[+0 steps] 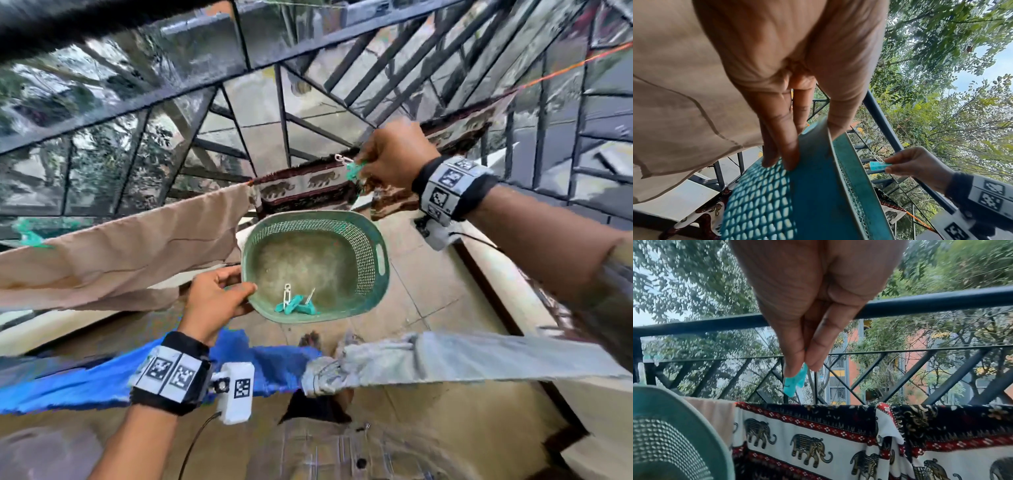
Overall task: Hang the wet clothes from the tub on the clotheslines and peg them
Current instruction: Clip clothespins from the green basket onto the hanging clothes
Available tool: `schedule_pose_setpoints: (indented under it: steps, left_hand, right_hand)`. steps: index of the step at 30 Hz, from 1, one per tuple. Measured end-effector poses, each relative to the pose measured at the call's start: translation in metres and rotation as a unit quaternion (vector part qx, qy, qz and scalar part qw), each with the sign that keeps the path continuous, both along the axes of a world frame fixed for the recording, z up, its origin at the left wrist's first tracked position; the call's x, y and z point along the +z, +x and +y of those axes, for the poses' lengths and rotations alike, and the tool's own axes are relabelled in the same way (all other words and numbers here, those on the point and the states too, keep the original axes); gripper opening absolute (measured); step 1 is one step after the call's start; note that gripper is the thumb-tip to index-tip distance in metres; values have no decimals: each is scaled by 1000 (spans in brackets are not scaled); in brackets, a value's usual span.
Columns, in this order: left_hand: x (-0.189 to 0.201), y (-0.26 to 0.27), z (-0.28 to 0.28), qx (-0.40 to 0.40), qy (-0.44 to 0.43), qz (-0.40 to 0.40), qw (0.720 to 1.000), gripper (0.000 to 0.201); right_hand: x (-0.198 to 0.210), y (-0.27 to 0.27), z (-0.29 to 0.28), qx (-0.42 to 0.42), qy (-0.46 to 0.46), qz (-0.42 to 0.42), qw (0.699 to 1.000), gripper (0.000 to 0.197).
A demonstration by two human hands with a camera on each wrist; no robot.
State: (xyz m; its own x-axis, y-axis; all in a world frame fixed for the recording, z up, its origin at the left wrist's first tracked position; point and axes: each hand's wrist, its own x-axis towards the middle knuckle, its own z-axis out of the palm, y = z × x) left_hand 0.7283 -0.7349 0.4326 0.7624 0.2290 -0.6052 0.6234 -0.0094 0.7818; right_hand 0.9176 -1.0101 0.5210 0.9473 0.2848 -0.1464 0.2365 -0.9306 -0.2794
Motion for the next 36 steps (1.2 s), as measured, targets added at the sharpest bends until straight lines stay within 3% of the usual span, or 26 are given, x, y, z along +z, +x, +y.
schedule_pose_setpoints:
  steps: [9,19,24,33,36]
  left_hand:
    - [-24,46,16,-17,7,20,1000,32]
    - [-30,67,13,-24,-28,24,999,31]
    - [-28,71,8,-34,-34,26,998,32]
    - [-29,75,4,-41,-33,30,998,35]
    - [-26,73,2,-50,-19,23,998,36]
  right_hand:
    - [-23,76,42,83,-76,14,994,23]
    - [-53,94,65,155,-172,43,972,26]
    - [-55,97,72,179,-177,43,967,26]
    - [-57,96,51,157,-132,51,977,76]
    - [-45,89,39,131,-95,32,986,73]
